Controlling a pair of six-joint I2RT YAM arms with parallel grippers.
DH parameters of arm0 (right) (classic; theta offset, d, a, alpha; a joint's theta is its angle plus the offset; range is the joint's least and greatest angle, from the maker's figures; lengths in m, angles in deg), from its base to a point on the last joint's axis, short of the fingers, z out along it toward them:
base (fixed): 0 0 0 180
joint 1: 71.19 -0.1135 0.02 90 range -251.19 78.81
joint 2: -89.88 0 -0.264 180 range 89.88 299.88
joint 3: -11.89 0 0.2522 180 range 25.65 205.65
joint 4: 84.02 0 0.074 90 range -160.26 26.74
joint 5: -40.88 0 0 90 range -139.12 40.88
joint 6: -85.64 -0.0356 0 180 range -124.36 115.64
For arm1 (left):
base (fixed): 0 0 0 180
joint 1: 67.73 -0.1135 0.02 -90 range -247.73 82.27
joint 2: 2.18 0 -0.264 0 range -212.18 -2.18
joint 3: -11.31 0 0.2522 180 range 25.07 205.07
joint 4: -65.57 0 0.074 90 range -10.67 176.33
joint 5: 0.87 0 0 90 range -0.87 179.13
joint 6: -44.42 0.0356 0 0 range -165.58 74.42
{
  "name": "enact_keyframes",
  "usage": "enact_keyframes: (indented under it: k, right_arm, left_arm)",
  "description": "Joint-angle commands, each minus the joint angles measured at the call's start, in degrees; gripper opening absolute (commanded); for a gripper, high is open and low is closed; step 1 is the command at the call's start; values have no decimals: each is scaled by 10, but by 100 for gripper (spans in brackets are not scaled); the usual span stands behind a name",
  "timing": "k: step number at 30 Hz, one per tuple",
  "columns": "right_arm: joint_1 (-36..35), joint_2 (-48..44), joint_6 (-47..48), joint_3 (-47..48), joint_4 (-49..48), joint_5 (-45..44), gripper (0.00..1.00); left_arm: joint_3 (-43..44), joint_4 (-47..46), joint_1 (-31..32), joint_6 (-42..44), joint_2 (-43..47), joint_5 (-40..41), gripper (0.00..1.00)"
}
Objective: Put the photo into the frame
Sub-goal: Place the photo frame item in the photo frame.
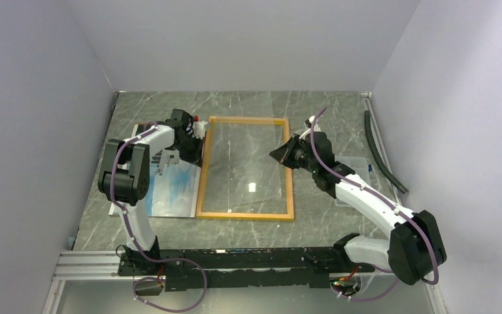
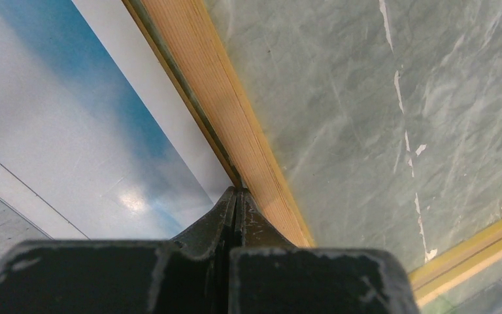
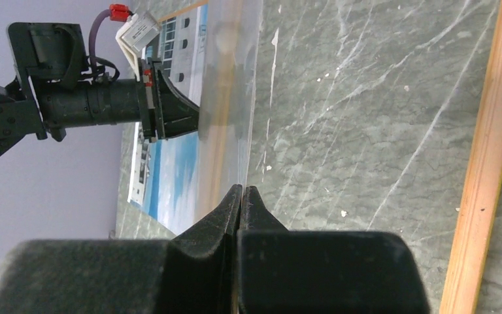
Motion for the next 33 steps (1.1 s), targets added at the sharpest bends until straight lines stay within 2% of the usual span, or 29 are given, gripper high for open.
enact_keyframes:
  k: [1, 12, 18, 33]
  right_arm:
    - [-12, -7, 13, -10, 45, 8, 0]
    - [-2, -20, 31, -9, 30, -15, 0]
    - [-1, -24, 17, -20, -11, -29, 0]
    - [-3, -40, 50, -16, -55, -50, 0]
  left_arm:
    - [2, 13, 6, 0, 8, -20, 3]
    - [6, 16, 5, -4, 6, -21, 3]
    - [5, 17, 5, 0, 6, -22, 3]
    - [7, 17, 5, 3, -2, -22, 3]
